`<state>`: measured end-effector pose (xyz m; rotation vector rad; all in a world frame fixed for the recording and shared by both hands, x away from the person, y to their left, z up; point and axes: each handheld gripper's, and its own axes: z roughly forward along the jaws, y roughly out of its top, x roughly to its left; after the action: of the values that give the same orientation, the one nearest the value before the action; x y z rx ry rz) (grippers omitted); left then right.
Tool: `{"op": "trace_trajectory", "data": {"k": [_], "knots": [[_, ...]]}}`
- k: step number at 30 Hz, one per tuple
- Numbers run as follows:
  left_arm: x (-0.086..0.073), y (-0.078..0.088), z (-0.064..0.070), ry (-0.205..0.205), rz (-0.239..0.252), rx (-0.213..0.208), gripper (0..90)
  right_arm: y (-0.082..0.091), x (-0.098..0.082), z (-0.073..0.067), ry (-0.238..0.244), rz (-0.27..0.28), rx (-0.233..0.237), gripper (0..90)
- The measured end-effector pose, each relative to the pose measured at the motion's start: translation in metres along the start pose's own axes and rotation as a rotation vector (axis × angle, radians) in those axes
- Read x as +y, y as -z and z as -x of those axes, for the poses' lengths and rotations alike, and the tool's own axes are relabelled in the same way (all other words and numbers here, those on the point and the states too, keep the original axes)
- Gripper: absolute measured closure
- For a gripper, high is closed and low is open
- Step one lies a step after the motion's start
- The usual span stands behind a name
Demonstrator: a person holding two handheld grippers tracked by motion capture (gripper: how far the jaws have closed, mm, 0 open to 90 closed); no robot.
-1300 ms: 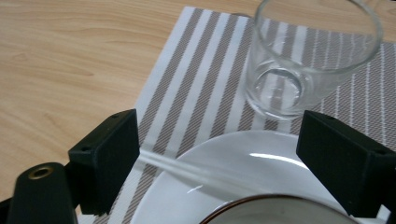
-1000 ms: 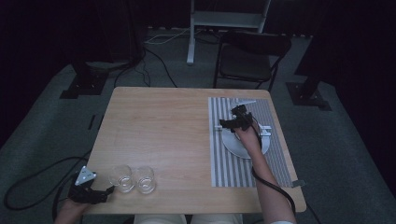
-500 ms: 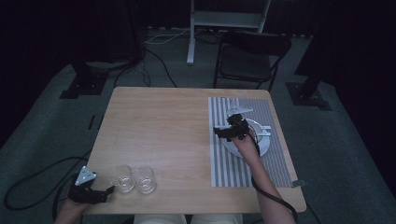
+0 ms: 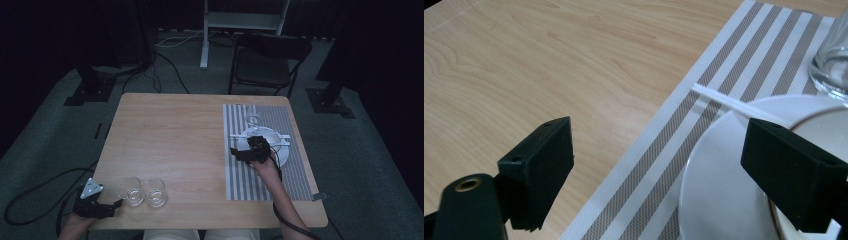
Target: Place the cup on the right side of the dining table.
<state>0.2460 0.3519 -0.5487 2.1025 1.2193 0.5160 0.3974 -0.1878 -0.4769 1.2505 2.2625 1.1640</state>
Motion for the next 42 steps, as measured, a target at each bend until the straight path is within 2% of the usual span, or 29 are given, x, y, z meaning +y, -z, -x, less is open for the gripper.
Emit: {"op": "trace_trajectory", "data": {"k": [3,9,14,17,22,29,37,42], "knots": [[0.0,0.0,0.0,0.0,0.0,0.0,0.8,0.006,-0.01,0.0,-0.008,0.013,-0.012,13.2],[0.0,0.0,0.0,0.0,0.0,0.0,0.8,0.019,-0.028,0.001,-0.028,0.02,-0.006,13.2],[0.0,0.0,0.0,0.002,0.0,0.0,0.8,0.026,-0.041,0.002,-0.029,0.011,-0.019,13.2],[0.0,0.0,0.0,0.002,0.001,0.001,0.8,0.031,-0.05,0.005,-0.048,0.017,-0.021,13.2],[0.0,0.0,0.0,0.001,0.001,0.0,0.8,0.041,-0.062,0.009,-0.064,0.025,-0.051,13.2],[0.0,0.0,0.0,0.001,0.001,0.0,0.8,0.054,-0.078,0.017,-0.1,0.027,-0.061,13.2],[0.0,0.0,0.0,0.0,0.001,0.0,0.8,0.063,-0.095,0.021,-0.118,0.008,-0.066,13.2],[0.0,0.0,0.0,-0.002,0.0,-0.001,0.8,0.073,-0.107,0.028,-0.145,0.021,-0.091,13.2]]}}
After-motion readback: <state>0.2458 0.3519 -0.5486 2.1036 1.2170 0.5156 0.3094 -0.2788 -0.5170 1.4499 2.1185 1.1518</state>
